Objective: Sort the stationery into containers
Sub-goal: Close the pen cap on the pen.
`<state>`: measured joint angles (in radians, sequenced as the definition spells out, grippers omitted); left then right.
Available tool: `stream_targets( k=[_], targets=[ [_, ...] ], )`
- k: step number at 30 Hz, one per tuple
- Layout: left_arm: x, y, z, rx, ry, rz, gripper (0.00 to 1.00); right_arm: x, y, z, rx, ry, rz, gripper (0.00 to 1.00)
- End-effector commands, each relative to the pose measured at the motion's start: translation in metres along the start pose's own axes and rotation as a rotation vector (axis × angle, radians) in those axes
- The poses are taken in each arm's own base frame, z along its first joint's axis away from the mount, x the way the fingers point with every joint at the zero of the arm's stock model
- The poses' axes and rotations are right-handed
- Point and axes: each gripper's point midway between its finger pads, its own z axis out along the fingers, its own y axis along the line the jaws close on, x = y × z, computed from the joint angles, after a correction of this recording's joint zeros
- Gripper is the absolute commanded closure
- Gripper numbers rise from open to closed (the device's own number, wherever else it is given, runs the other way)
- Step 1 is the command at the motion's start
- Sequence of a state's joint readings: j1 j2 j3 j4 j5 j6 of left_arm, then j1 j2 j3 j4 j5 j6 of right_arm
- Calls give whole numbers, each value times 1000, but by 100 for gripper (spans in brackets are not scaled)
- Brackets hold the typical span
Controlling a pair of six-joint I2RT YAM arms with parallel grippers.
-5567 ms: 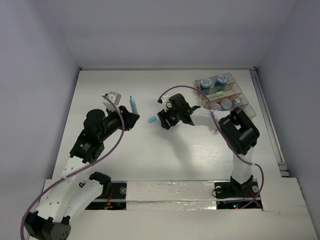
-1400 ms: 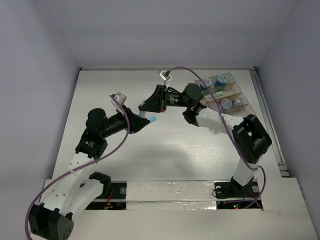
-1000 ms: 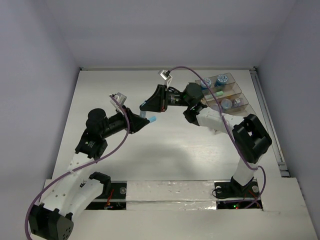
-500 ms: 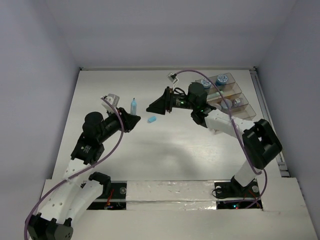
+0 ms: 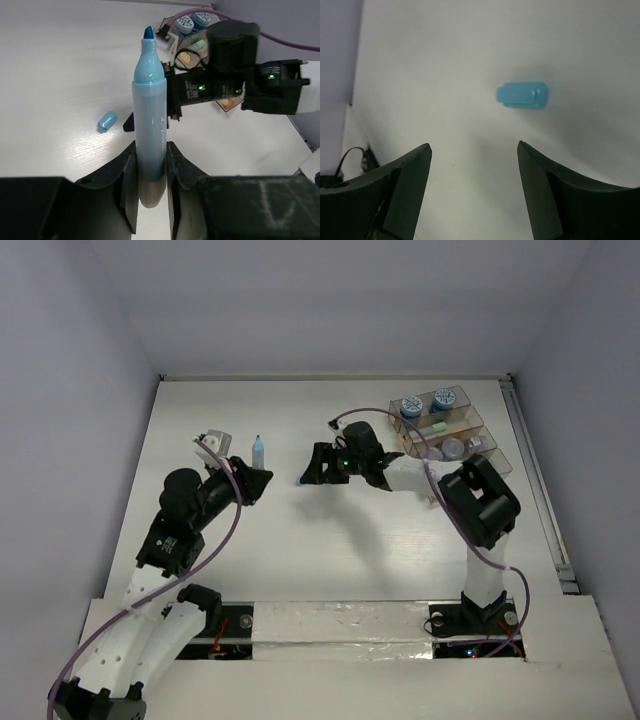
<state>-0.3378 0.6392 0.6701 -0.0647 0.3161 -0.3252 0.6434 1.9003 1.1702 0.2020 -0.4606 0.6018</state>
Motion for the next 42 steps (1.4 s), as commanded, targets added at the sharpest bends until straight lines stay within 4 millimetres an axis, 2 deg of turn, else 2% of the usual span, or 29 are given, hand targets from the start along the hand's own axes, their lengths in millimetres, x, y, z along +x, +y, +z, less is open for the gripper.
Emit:
stream_targets(
  k=[1, 2, 4, 5, 7, 8, 9, 10, 12, 13, 14, 19, 20, 21, 24, 26, 27, 28, 30, 31, 32, 33, 35, 36, 37, 39, 42],
  targets=[
    [-30, -13, -7, 27, -85, 43, 100, -5, -9, 18, 93, 1, -31, 24],
    [-30, -13, -7, 26, -85, 43, 100, -8, -11, 22, 103, 2, -29, 24],
    [-29, -16, -8, 36, -82, 46, 100, 2, -22, 33, 133, 19, -10, 24],
    [-30, -17, -9, 39, -87, 49, 100, 3, -18, 38, 131, 23, -15, 24],
    [-29, -18, -9, 43, -84, 51, 100, 7, -32, 46, 169, 34, -5, 24],
    [-30, -18, -9, 42, -86, 55, 100, 11, -31, 49, 173, 42, -6, 24],
    [-30, -18, -10, 40, -89, 56, 100, 11, -38, 52, 203, 42, -6, 24],
    [-29, -20, -10, 46, -84, 55, 100, 6, -36, 53, 202, 30, -12, 24],
    [-30, -20, -10, 46, -88, 59, 100, 13, -41, 60, 224, 51, -15, 24],
    [-30, -20, -11, 45, -90, 59, 100, 8, -42, 62, 234, 39, -23, 24],
    [-31, -20, -11, 44, -93, 59, 100, 12, -48, 64, 257, 54, -22, 24],
    [-31, -20, -12, 42, -94, 60, 100, 16, -66, 67, 376, 94, -92, 26],
    [-32, -20, -12, 44, -96, 61, 100, 17, -62, 68, 390, 111, -109, 26],
    [-32, -21, -13, 43, -98, 60, 100, 18, -73, 68, 433, 118, -133, 27],
    [-33, -21, -13, 46, -101, 60, 100, 22, -75, 69, 487, 138, -175, 30],
    [-32, -21, -13, 43, -98, 60, 100, 26, -80, 68, 507, 161, -186, 33],
    [-33, -21, -13, 43, -102, 60, 100, 19, -84, 66, 536, 144, -205, 35],
    [-32, -20, -13, 43, -98, 61, 100, 21, -81, 68, 540, 150, -219, 36],
    [-34, -21, -13, 42, -104, 62, 100, 25, -87, 66, 587, 172, -253, 38],
    [-33, -20, -13, 42, -100, 60, 100, 21, -88, 66, 601, 167, -266, 42],
    [-33, -21, -13, 42, -104, 60, 100, 27, -90, 66, 619, 189, -277, 44],
    [-33, -21, -13, 42, -104, 62, 100, 26, -93, 66, 636, 188, -284, 47],
    [-33, -20, -13, 40, -103, 62, 100, 27, -91, 67, 649, 197, -300, 47],
    [-34, -20, -13, 41, -106, 62, 100, 29, -97, 67, 668, 204, -308, 48],
    [-33, -20, -13, 41, -104, 62, 100, 30, -93, 69, 670, 203, -321, 48],
    [-34, -21, -14, 41, -106, 61, 100, 30, -104, 67, 723, 215, -343, 49],
    [-33, -20, -13, 41, -104, 60, 100, 32, -105, 66, 778, 233, -394, 49]
  ],
)
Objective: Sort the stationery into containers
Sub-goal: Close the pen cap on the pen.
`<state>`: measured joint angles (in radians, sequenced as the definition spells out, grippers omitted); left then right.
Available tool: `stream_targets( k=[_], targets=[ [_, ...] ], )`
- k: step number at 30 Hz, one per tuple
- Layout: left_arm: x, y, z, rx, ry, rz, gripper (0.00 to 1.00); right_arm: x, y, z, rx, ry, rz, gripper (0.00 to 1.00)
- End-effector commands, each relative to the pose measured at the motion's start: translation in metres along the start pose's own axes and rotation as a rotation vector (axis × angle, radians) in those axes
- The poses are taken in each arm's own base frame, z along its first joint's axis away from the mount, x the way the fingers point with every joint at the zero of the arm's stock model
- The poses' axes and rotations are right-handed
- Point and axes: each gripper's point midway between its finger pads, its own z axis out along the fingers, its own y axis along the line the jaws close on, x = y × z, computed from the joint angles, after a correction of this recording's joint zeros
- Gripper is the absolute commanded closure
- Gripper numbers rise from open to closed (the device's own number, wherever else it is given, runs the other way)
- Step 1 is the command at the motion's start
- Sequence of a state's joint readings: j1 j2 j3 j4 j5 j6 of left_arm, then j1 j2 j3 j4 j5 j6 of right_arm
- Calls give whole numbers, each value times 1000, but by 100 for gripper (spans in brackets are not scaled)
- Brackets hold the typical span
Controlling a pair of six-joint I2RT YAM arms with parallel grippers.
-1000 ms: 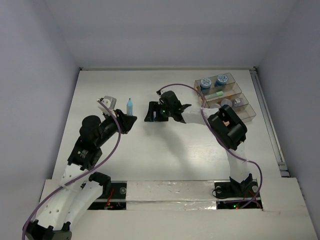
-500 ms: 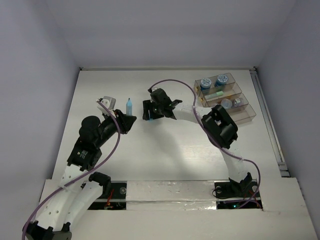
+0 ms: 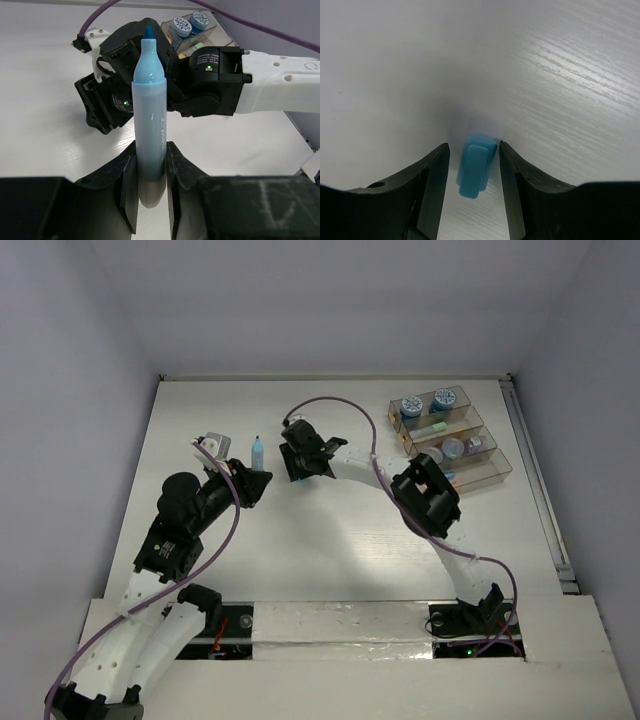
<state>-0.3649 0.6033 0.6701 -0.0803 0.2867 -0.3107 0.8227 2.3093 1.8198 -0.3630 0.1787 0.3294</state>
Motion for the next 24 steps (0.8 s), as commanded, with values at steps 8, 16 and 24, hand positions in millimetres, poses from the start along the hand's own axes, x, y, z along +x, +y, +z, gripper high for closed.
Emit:
stream_targets(
  k=[8, 16, 24],
  targets=[
    [-31, -14, -6, 33, -88, 37, 100, 62, -37, 17, 225, 182, -154, 50],
    [-31, -13, -5, 30, -84, 37, 100, 74, -45, 22, 255, 214, -179, 77],
    [-28, -13, -3, 35, -75, 24, 100, 43, -48, -7, 234, 61, -97, 97]
  ],
)
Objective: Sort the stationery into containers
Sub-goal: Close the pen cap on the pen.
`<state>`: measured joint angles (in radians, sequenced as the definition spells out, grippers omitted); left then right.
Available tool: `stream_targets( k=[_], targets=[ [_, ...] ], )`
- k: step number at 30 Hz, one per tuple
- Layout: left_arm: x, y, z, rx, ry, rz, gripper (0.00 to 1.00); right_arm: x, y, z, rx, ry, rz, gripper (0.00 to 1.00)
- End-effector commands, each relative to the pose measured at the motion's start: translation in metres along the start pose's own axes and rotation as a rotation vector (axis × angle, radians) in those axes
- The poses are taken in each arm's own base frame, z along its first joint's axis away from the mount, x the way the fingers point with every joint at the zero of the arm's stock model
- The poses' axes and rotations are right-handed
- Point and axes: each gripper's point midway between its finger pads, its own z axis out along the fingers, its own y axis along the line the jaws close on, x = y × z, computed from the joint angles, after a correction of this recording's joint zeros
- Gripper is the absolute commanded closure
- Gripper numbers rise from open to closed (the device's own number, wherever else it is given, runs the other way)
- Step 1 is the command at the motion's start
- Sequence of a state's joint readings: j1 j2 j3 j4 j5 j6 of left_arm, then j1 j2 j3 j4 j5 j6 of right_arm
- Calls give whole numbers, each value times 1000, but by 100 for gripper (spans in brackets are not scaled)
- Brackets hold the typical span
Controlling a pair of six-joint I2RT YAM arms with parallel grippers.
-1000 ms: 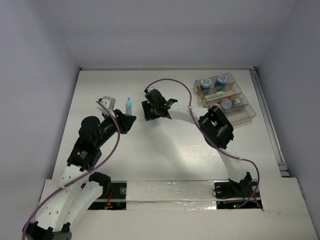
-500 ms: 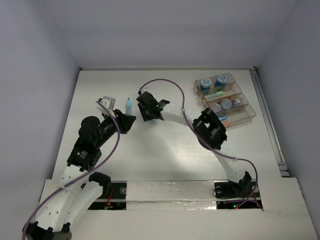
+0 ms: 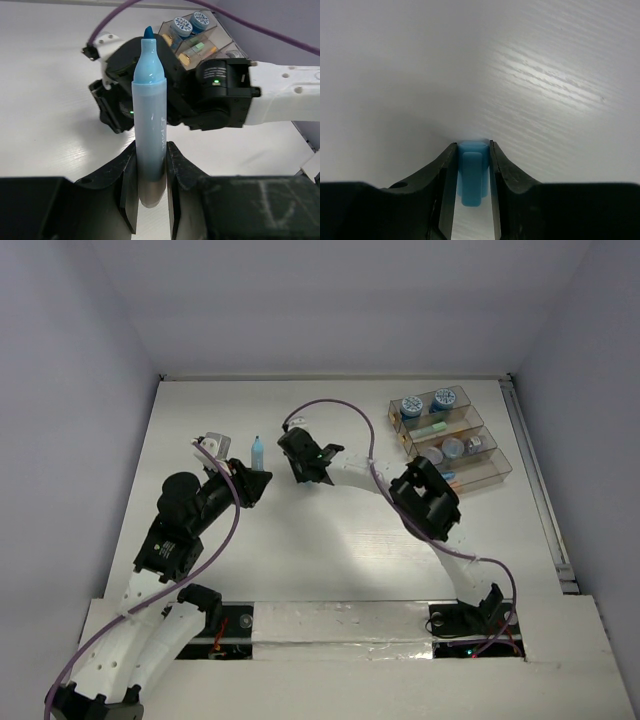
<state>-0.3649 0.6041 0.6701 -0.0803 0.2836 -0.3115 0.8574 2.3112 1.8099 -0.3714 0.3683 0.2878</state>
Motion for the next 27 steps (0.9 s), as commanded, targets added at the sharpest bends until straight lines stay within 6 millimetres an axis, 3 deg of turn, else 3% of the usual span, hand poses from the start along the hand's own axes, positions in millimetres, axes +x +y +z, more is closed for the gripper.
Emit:
stream_targets(
  k=[1, 3, 4, 5, 7, 8, 11, 12, 16, 20, 21, 27],
  targets=[
    [-28, -15, -3, 48, -74, 22, 100, 19, -28, -20, 14, 49, 14, 98],
    [-26, -17, -1, 57, -67, 14, 100, -13, -30, -36, -64, -51, 91, 99],
    [-26, -18, -1, 64, -68, 12, 100, -9, -25, -45, -119, -56, 111, 99],
    [-24, -17, 2, 61, -57, 8, 100, -47, -29, -72, -162, -169, 159, 99],
    [-21, -18, 4, 74, -44, -1, 100, -63, -29, -96, -210, -243, 178, 100],
    [-17, -18, 7, 81, -28, -7, 100, -91, -31, -125, -239, -334, 207, 100],
    [-13, -19, 11, 90, -8, -21, 100, -120, -34, -162, -281, -436, 256, 100],
    [-13, -17, 13, 83, -3, -25, 100, -138, -36, -184, -307, -505, 282, 100],
    [-15, -7, 17, 20, -18, -28, 100, -169, -39, -228, -385, -637, 390, 100],
    [-18, 4, 24, -86, 4, 13, 100, -194, -31, -258, -490, -721, 441, 100],
    [-14, -6, 27, -70, 21, 27, 100, -197, -29, -262, -508, -728, 447, 100],
    [-10, -16, 37, -132, 37, 58, 100, -198, -25, -285, -595, -754, 479, 100]
  ],
)
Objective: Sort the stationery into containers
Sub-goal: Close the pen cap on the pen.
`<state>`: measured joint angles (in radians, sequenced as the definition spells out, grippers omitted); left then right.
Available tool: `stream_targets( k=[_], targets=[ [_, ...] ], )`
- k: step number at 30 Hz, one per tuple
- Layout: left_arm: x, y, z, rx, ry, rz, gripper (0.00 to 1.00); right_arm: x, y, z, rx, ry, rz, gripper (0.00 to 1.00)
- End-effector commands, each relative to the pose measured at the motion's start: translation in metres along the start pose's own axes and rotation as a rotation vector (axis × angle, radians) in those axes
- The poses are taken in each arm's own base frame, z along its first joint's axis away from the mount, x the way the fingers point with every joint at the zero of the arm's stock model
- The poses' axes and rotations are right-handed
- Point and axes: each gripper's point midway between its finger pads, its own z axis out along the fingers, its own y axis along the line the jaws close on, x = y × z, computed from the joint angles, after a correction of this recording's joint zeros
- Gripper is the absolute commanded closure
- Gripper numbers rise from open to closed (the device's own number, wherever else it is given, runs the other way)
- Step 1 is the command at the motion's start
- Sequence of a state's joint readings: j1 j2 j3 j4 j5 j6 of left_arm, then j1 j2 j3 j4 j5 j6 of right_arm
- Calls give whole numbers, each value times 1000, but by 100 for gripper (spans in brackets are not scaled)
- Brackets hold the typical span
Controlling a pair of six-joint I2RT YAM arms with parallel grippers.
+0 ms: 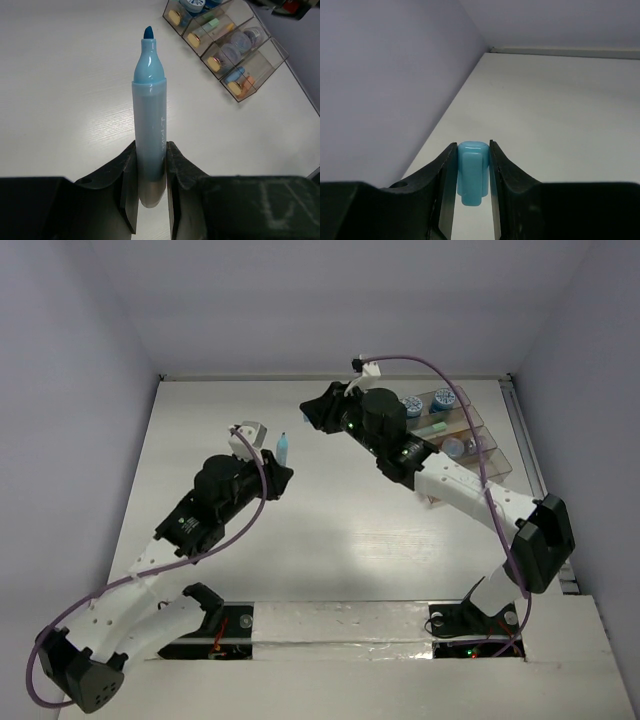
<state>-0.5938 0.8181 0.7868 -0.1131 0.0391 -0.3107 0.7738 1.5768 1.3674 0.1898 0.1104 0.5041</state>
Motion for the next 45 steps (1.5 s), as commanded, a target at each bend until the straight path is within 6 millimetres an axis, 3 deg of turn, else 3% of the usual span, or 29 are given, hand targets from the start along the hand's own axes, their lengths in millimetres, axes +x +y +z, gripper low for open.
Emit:
stream_targets(
  k=[1, 6, 13, 28, 45],
  targets=[
    [-26, -4, -2, -74, -86, 27, 100, -16, 26, -13, -105, -51, 63, 100],
    [-20, -4, 8, -117, -77, 43, 100, -29, 27, -31, -107, -86, 66, 100],
    [-14, -1, 20, -159, -71, 52, 100, -27, 34, -37, -148, -87, 130, 98],
    [-17, -28, 19, -36, -100, 78, 100, -15, 39, -14, -170, -50, 177, 96],
    [-14, -32, 23, -18, -84, 78, 100, -13, 48, -9, -195, -34, 156, 95]
  ],
)
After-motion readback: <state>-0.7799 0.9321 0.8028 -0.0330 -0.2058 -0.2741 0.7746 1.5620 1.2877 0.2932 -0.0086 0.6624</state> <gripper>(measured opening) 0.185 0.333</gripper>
